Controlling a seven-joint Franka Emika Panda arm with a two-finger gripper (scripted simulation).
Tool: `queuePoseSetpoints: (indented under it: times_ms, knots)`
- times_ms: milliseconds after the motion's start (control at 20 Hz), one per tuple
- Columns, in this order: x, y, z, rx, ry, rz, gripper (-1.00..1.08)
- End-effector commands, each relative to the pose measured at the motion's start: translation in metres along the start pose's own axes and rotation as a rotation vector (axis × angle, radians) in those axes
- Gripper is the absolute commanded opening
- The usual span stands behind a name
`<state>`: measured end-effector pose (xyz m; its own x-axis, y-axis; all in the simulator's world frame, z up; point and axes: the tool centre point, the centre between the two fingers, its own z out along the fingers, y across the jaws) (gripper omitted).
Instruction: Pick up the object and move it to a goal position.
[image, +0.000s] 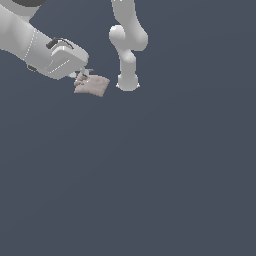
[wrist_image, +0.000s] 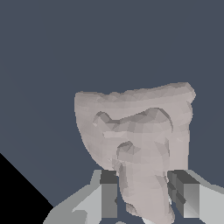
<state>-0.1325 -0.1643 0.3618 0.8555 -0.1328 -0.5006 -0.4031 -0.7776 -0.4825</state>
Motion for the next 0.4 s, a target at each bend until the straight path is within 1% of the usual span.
queuePoseSetpoints:
  times_ms: [0,150,350]
  knots:
    - [-0.0089,0.0016,-0.0082,0.000,-0.002,0.000,-1.00]
    - [-0.0138,0.0026,-0.0138,0.000,-0.002,-0.001,-1.00]
    - [-0.0140,0.0028,-0.0154,-0.001,-0.002,-0.002,-1.00]
